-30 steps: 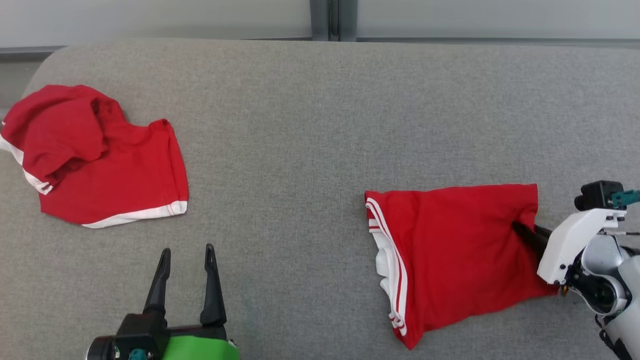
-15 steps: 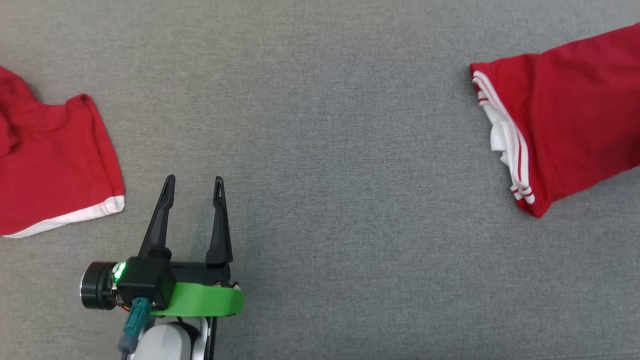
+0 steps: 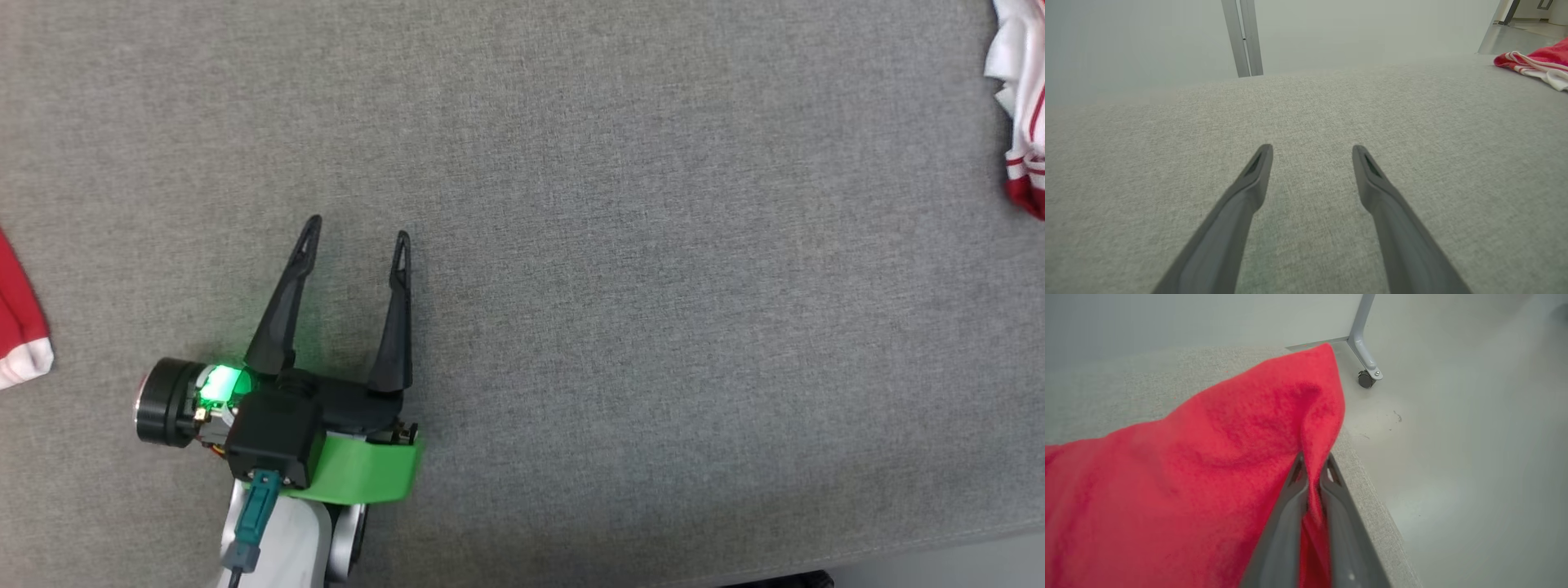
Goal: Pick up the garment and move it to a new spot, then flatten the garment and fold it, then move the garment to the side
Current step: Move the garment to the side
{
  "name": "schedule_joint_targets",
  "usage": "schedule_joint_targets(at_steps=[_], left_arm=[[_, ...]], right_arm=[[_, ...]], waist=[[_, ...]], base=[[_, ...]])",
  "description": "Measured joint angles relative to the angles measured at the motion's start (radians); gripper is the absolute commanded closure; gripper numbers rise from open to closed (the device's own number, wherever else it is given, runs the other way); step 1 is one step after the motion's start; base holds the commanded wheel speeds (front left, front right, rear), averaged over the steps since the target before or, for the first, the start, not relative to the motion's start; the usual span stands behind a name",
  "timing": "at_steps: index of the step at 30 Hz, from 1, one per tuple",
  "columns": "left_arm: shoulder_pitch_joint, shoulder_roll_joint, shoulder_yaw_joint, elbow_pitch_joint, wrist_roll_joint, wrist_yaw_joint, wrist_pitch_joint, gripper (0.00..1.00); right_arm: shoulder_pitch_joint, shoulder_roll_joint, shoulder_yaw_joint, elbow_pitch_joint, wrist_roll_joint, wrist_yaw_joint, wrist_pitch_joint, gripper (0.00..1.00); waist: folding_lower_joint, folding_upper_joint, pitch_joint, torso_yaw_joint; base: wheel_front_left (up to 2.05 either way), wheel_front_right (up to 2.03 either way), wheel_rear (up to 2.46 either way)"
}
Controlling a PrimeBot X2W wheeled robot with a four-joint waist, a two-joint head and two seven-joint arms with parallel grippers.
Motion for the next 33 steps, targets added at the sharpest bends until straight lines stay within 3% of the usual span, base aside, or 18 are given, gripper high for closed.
schedule_joint_targets(at_steps=[1,2,3,8,12,15,23,29,33], left_arm=[[-0.003,0.000,0.002,-0.005,0.000,0.005,0.000,0.00],[-0.005,0.000,0.004,-0.009,-0.001,0.008,0.000,0.00],[-0.006,0.000,0.007,-0.011,-0.005,0.010,0.000,0.00],[-0.008,-0.002,0.032,0.001,-0.030,0.023,-0.001,0.00],[0.000,-0.005,0.061,0.036,-0.067,0.030,-0.001,0.00],[0.045,-0.006,0.079,0.067,-0.088,0.029,-0.001,0.00],[0.217,-0.010,0.156,0.151,-0.137,0.020,0.000,0.00],[0.316,-0.010,0.203,0.200,-0.150,-0.018,0.000,0.00],[0.338,-0.010,0.229,0.224,-0.150,-0.031,0.000,0.00]], right_arm=[[-0.015,0.000,0.000,0.020,-0.015,0.000,-0.023,1.00],[-0.030,-0.004,0.009,0.037,-0.052,0.000,-0.058,0.15],[-0.044,-0.010,0.015,0.049,-0.084,0.000,-0.094,0.00],[-0.107,-0.015,0.011,0.069,-0.213,0.000,-0.357,0.00],[-0.035,0.048,-0.002,-0.028,-0.277,0.000,-0.402,0.00],[0.099,0.108,-0.073,-0.194,-0.326,0.000,-0.404,0.00],[0.647,0.399,-0.247,-0.576,-0.517,0.000,-0.405,0.00],[0.909,0.579,-0.243,-0.704,-0.620,0.000,-0.405,0.00],[1.011,0.655,-0.221,-0.705,-0.658,0.000,-0.405,0.00]], waist=[[0.0000,0.0000,0.011,-0.004],[0.0000,0.0000,0.023,-0.008],[0.0000,0.0000,0.032,-0.012],[0.0000,0.0000,0.029,-0.030],[0.0000,0.0000,-0.015,-0.038],[0.0000,0.0000,-0.065,-0.044],[-0.0002,0.0000,-0.271,-0.051],[-0.0002,0.0000,-0.447,-0.033],[-0.0002,0.0000,-0.545,-0.021]], base=[[0.00,0.00,0.00],[0.00,0.00,0.00],[0.00,0.00,0.00],[0.00,0.00,0.00],[0.00,0.00,0.00],[0.00,0.00,0.00],[0.00,0.00,0.00],[0.00,0.00,0.00],[0.00,0.00,0.00]])
